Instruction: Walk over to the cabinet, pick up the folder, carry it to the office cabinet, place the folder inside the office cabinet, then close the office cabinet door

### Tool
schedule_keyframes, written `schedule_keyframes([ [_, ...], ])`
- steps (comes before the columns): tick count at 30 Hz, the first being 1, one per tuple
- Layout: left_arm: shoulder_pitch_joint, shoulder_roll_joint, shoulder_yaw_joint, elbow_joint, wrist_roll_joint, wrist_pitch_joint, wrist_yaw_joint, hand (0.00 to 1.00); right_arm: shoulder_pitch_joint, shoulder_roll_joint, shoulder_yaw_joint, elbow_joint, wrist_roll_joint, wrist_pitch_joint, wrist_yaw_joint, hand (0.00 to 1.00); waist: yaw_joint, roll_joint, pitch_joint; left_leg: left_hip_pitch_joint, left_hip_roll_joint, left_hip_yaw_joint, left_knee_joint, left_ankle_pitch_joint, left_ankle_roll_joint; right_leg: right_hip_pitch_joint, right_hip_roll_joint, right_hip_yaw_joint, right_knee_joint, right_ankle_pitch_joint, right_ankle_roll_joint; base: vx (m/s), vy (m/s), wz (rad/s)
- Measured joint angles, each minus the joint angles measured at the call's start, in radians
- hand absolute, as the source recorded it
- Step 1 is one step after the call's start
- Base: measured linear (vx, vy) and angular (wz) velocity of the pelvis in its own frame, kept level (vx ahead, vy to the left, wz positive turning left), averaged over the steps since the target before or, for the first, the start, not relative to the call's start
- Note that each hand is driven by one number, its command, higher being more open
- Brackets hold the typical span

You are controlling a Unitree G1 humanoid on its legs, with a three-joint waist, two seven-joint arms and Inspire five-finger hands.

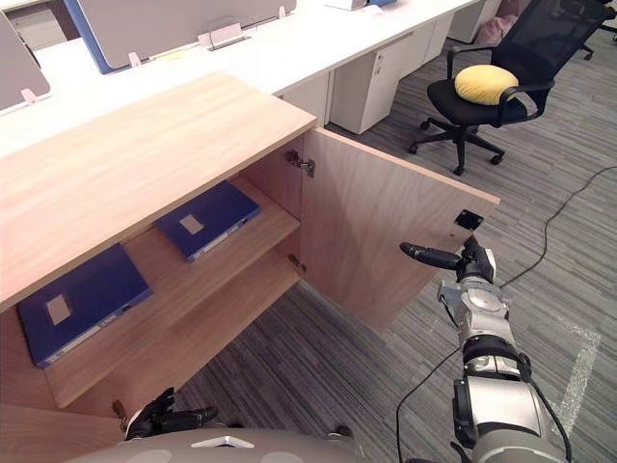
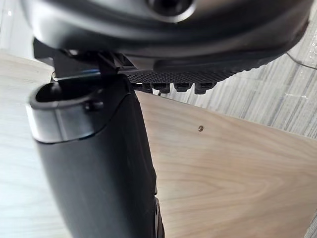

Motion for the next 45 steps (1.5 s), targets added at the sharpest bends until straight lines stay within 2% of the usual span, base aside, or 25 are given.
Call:
schedule_keyframes([
  [6, 0.012, 0.001, 0.001, -0.012, -0.014, -0.011, 0.0, 1.0, 0.0, 0.0, 0.051, -0.005, -0.037, 0.001, -0.012, 1.0, -0.002, -0.01, 0.006, 0.0, 0.0, -0.001, 0.005, -0.001, 0.001, 0.003, 0.0, 0.002, 0.0, 0.007, -0.007, -0.02, 0.004, -0.01],
  [8, 0.016, 0.003, 0.001, -0.018, -0.015, -0.012, -0.001, 1.0, 0.018, -0.01, 0.115, -0.038, -0.04, 0.006, -0.015, 1.0, -0.005, -0.014, 0.009, -0.001, 0.0, 0.002, 0.006, -0.001, 0.001, -0.005, 0.0, 0.008, -0.001, 0.009, -0.005, -0.07, 0.007, -0.09],
  [10, 0.018, 0.005, 0.0, -0.019, -0.015, -0.014, -0.003, 1.0, 0.122, -0.116, 0.304, -0.203, -0.014, 0.024, -0.001, 1.0, -0.008, -0.015, 0.009, -0.005, 0.004, 0.011, 0.006, -0.001, 0.0, -0.011, 0.003, 0.024, -0.001, 0.012, 0.0, -0.05, 0.003, -0.18],
  [11, 0.018, 0.005, 0.0, -0.019, -0.013, -0.014, -0.005, 1.0, 0.154, -0.153, 0.343, -0.25, 0.014, 0.026, 0.02, 1.0, -0.011, -0.015, 0.009, -0.005, 0.004, 0.011, 0.006, -0.001, 0.0, -0.012, 0.004, 0.024, -0.001, 0.012, 0.001, -0.01, 0.0, -0.1],
  [12, 0.019, 0.007, 0.0, -0.019, -0.011, -0.014, -0.011, 1.0, 0.21, -0.209, 0.385, -0.332, 0.058, 0.032, 0.052, 1.0, -0.019, -0.015, 0.009, -0.004, 0.006, 0.011, 0.005, -0.001, 0.0, -0.011, 0.005, 0.024, -0.001, 0.012, 0.001, -0.02, -0.015, -0.06],
  [13, 0.021, 0.011, -0.001, -0.019, -0.004, -0.013, -0.026, 1.0, 0.301, -0.288, 0.425, -0.477, 0.168, 0.047, 0.131, 1.0, -0.035, -0.016, 0.01, -0.002, 0.01, 0.005, 0.003, -0.001, 0.0, -0.011, 0.01, 0.024, -0.001, 0.012, 0.001, -0.02, -0.021, -0.07],
  [16, 0.017, 0.023, -0.002, -0.015, 0.042, -0.014, -0.057, 1.0, 0.443, -0.39, 0.461, -0.708, 0.287, 0.074, 0.243, 1.0, -0.062, -0.022, 0.006, 0.0, 0.025, -0.001, 0.001, 0.0, -0.003, -0.009, 0.025, 0.029, -0.001, 0.011, -0.001, -0.03, -0.038, -0.13],
  [20, -0.035, 0.05, -0.018, 0.032, 0.137, -0.027, -0.105, 1.0, 0.508, -0.482, 0.599, -0.972, 0.365, 0.107, 0.414, 1.0, -0.063, -0.037, 0.001, 0.017, 0.059, 0.001, 0.0, 0.002, -0.02, -0.006, 0.055, 0.054, -0.007, 0.007, -0.015, -0.08, -0.06, -0.19],
  [25, -0.071, 0.056, -0.079, 0.045, 0.198, -0.031, -0.124, 1.0, 0.455, -0.416, 0.778, -1.238, 0.459, 0.104, 0.643, 1.0, -0.012, -0.03, -0.01, 0.036, 0.076, -0.012, -0.048, 0.033, -0.036, -0.006, 0.073, 0.05, -0.007, 0.005, -0.026, -0.06, -0.038, 0.07],
  [27, -0.074, 0.056, -0.092, 0.044, 0.218, -0.034, -0.124, 1.0, 0.413, -0.385, 0.811, -1.285, 0.481, 0.083, 0.679, 1.0, 0.003, -0.021, -0.018, 0.037, 0.076, -0.016, -0.054, 0.042, -0.04, -0.007, 0.071, 0.045, -0.007, 0.009, -0.031, -0.02, -0.003, 0.1],
  [32, -0.093, 0.073, -0.132, 0.053, 0.232, -0.034, -0.127, 1.0, 0.364, -0.359, 0.823, -1.274, 0.511, 0.071, 0.668, 1.0, 0.027, -0.033, -0.037, 0.042, 0.075, -0.019, -0.07, 0.054, -0.043, -0.005, 0.068, 0.04, -0.007, 0.013, -0.033, -0.01, 0.005, 0.02],
  [34, -0.094, 0.086, -0.131, 0.06, 0.231, -0.035, -0.127, 1.0, 0.364, -0.357, 0.839, -1.264, 0.511, 0.072, 0.664, 1.0, 0.026, -0.052, -0.043, 0.042, 0.075, -0.023, -0.08, 0.058, -0.044, -0.005, 0.068, 0.036, -0.007, 0.013, -0.034, -0.01, 0.01, 0.05],
  [36, -0.094, 0.09, -0.131, 0.063, 0.231, -0.035, -0.127, 1.0, 0.364, -0.353, 0.851, -1.265, 0.511, 0.072, 0.665, 1.0, 0.027, -0.06, -0.047, 0.048, 0.074, -0.024, -0.087, 0.061, -0.044, -0.002, 0.068, 0.034, -0.007, 0.013, -0.034, 0.0, 0.007, 0.02],
  [45, -0.108, 0.088, -0.131, 0.081, 0.231, -0.034, -0.127, 1.0, 0.363, -0.34, 0.858, -1.265, 0.511, 0.072, 0.664, 1.0, 0.039, -0.058, -0.046, 0.049, 0.074, -0.045, -0.106, 0.07, -0.041, 0.004, 0.069, 0.013, -0.007, 0.008, -0.036, 0.0, 0.012, 0.07],
])
